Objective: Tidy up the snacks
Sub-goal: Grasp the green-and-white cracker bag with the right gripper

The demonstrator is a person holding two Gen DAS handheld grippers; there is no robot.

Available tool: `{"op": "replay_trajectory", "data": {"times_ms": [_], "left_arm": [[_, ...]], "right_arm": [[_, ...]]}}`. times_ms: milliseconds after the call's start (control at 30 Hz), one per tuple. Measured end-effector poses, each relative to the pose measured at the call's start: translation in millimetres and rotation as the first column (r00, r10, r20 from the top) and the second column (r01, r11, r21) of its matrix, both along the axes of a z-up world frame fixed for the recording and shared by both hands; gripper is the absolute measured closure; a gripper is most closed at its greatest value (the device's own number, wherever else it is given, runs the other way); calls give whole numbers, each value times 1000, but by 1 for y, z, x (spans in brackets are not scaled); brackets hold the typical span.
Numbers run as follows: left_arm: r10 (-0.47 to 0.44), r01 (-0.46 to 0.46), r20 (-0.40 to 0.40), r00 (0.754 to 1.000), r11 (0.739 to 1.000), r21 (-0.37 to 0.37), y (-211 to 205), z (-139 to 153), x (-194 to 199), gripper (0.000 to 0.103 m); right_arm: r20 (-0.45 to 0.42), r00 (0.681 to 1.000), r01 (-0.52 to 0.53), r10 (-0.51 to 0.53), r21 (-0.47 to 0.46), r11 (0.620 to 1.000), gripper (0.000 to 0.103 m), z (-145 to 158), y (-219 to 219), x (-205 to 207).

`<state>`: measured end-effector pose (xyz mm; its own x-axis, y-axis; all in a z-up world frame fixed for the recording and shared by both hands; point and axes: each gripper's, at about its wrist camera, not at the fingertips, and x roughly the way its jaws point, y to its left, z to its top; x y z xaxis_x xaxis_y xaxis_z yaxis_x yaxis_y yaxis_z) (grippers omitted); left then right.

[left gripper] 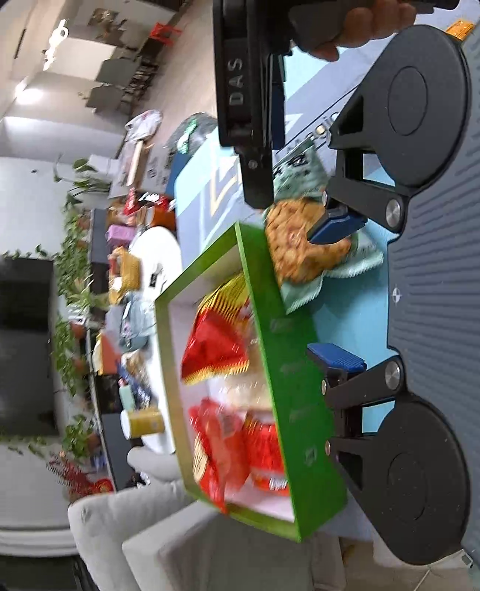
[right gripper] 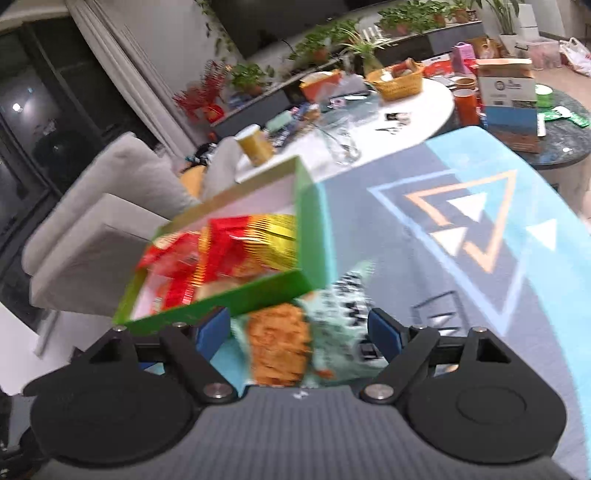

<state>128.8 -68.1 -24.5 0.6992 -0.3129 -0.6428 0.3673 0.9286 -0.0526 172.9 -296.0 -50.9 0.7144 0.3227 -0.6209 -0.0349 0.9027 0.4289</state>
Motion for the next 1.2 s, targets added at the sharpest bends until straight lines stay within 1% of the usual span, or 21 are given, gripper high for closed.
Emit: {"op": "replay_trajectory", "data": {"times_ms": [67, 133, 267, 400, 467, 667, 933, 1067, 1200], "left_arm": [[-9, 9, -5, 1000, 1000, 9, -9, -4, 1, 47], [-16, 16, -14, 1000, 1000, 10, -16, -9, 2, 47], [-15, 17, -42, 999, 999, 34, -27, -18, 7, 47], [-12, 15, -55, 998, 998, 56, -35, -23, 12, 47], [-10, 14, -55, 998, 997, 71, -39, -24, 14, 47], [-19, 22, -56, 998, 998, 58, -42, -26, 15, 46], [-43, 47, -64, 997, 997, 61, -50, -29, 14, 46], [-47, 52, -57, 997, 995, 90, -56, -32, 14, 44], [-53, 58, -51, 997, 993, 101, -57, -33, 14, 43]], "right_arm": [[-10, 1000, -5, 5, -1, 1000, 44, -5, -4, 2], [-18, 1000, -5, 6, 4, 1000, 42, -11, -9, 5], [-38, 999, -13, 13, 17, 1000, 41, -19, -14, 13], [-63, 998, 9, -6, 48, 999, 41, -30, -20, 17], [-80, 997, 12, -8, 48, 999, 41, -36, -22, 19], [-86, 996, 13, -5, 91, 996, 41, -43, -29, 19], [-66, 998, -4, 8, 67, 998, 41, -44, -27, 18], [-58, 998, -14, 17, 53, 998, 41, -44, -26, 17], [-51, 998, -18, 20, 39, 999, 41, -44, -24, 17]]}}
